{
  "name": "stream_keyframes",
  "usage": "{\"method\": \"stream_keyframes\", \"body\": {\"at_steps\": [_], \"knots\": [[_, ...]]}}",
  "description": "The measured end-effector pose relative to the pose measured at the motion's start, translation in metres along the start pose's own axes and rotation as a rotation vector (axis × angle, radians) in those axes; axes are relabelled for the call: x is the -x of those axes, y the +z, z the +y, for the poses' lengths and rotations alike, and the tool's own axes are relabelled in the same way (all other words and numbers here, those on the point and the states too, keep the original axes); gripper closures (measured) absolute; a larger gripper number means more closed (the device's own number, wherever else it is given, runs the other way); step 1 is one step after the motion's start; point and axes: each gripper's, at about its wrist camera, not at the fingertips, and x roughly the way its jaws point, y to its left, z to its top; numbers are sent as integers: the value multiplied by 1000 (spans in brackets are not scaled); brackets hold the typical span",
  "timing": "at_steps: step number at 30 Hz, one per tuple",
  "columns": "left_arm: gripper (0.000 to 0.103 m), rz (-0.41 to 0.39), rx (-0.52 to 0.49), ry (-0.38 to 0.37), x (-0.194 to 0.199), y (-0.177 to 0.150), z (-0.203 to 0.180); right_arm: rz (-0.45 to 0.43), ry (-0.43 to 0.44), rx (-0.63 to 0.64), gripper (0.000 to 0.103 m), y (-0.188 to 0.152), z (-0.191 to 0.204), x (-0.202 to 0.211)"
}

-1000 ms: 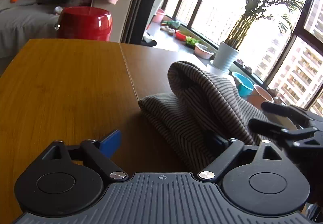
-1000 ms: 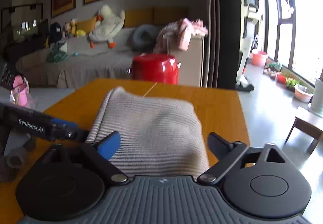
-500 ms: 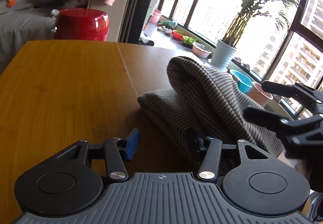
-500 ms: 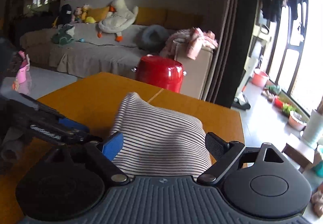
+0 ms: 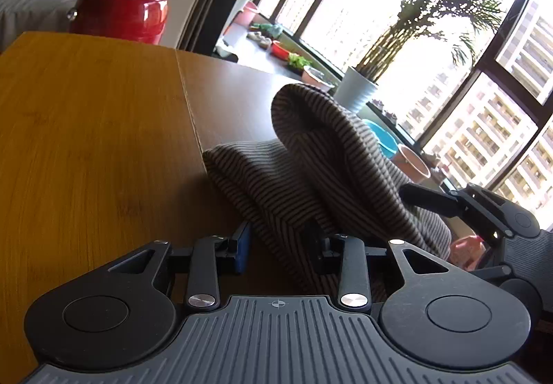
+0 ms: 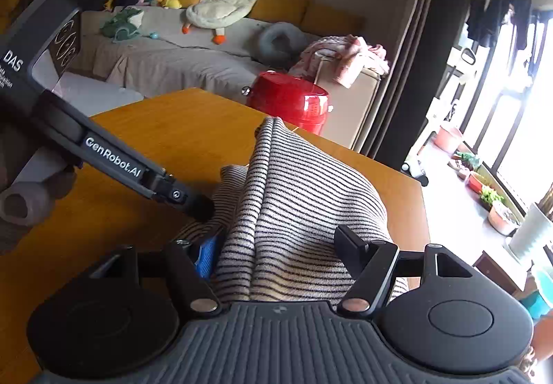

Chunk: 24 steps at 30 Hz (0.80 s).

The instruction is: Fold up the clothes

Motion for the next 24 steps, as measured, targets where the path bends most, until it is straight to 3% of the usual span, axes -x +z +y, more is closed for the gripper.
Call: {"method": "stream_keyframes", "body": {"at_steps": [3, 5, 7, 9, 11, 12, 14, 16, 18, 20, 24], "knots": [[67, 11, -2, -11, -2, 1, -2, -15, -7, -61, 35, -4, -6, 0], [68, 17, -5, -22, -4, 2, -5, -11, -11, 22, 20, -7, 6, -7], [68, 22, -17, -24, -6, 3, -9, -29, -38, 121, 19, -13, 21, -15], [68, 26, -33, -4, -8, 2, -13, -49, -53, 137, 19, -15, 22, -21], [67, 37, -28, -2, -9, 1, -11, -58, -52, 81, 38, -11, 11, -21], [67, 43, -16, -12, -9, 1, -9, -62, -58, 59, 41, -8, 2, -20], [67, 50, -7, -31, -10, 2, -7, -69, -87, 25, 65, 0, -17, -16], [67, 59, 0, -53, -14, 3, -8, -85, -91, -53, 73, 10, -39, -8], [67, 71, 12, -74, -20, 3, -8, -95, -16, -208, 76, 23, -64, 3], [67, 73, 23, -85, -23, 3, -6, -101, 114, -348, 76, 34, -80, 14], [67, 78, 58, -113, -25, 5, 1, -55, 277, -393, 76, 34, -66, 8]]}}
